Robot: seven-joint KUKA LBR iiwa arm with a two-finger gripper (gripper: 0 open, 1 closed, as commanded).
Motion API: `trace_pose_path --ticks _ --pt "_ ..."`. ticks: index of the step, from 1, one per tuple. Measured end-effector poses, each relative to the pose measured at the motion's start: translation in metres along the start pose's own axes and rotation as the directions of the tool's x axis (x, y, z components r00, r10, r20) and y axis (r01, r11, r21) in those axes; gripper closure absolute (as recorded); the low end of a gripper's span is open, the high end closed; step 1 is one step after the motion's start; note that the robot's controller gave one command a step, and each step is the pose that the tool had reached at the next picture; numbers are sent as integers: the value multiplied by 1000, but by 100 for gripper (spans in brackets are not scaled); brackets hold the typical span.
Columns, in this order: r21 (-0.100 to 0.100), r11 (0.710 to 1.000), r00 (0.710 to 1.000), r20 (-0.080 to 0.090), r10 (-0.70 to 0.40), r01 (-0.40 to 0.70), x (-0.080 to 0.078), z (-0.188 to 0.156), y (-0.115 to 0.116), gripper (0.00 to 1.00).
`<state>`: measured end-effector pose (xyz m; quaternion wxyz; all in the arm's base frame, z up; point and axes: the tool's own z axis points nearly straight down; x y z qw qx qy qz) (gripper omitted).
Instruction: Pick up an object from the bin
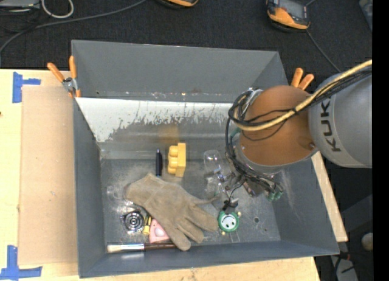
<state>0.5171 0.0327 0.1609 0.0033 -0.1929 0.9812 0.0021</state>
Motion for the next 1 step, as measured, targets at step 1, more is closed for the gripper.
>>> trace_pose_path --ticks 1 --pt "-3 1000 1000 -7 -19 19 4 -55 17 100"
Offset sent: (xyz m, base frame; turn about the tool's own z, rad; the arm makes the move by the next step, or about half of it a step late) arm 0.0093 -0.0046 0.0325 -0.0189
